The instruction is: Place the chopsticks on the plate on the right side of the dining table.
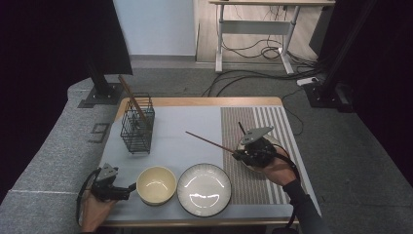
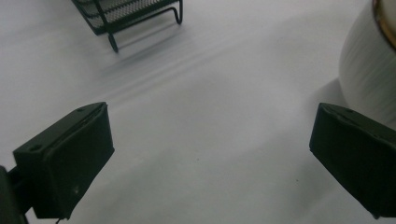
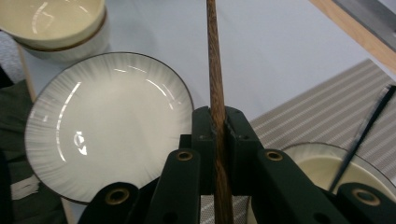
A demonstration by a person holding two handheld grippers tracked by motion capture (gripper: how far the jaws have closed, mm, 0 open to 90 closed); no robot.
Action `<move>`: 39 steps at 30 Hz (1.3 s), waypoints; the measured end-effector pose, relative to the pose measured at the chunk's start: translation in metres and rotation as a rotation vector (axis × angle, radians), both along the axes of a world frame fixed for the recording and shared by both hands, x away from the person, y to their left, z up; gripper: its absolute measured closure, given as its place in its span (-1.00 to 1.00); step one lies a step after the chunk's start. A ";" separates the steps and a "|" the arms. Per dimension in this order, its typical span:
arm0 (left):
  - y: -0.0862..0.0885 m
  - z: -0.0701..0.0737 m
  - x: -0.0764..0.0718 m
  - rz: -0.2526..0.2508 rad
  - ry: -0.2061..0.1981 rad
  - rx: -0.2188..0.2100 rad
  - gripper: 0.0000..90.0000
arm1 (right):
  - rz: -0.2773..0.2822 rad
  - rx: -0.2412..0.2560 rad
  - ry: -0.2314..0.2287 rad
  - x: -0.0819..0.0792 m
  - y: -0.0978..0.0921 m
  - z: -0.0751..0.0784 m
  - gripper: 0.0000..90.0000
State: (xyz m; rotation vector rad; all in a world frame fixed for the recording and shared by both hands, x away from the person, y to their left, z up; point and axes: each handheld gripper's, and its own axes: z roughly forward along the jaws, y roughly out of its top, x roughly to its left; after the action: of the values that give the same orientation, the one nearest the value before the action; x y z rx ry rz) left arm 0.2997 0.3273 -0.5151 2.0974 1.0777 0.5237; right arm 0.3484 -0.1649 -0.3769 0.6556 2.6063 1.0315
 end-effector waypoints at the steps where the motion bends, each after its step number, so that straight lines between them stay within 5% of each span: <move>1: -0.001 -0.002 0.000 -0.004 0.000 -0.003 -1.00 | -0.009 -0.001 -0.003 0.000 -0.002 0.000 0.86; 10: -0.007 -0.010 0.007 -0.010 0.056 0.047 -1.00 | -0.093 0.015 -0.019 0.001 -0.019 0.002 0.86; 13: -0.009 -0.012 0.012 -0.025 0.120 0.058 -1.00 | -0.117 0.015 -0.019 0.001 -0.025 0.001 0.86; 39: -0.008 -0.012 0.013 -0.025 0.124 0.051 -1.00 | -0.312 0.043 -0.033 -0.006 -0.084 -0.014 0.86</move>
State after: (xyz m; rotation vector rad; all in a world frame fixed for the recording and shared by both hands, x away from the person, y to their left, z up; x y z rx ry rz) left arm 0.3128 0.3192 -0.5275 2.2094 1.1167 0.4172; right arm 0.3421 -0.2486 -0.3904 1.0073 2.3600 0.9905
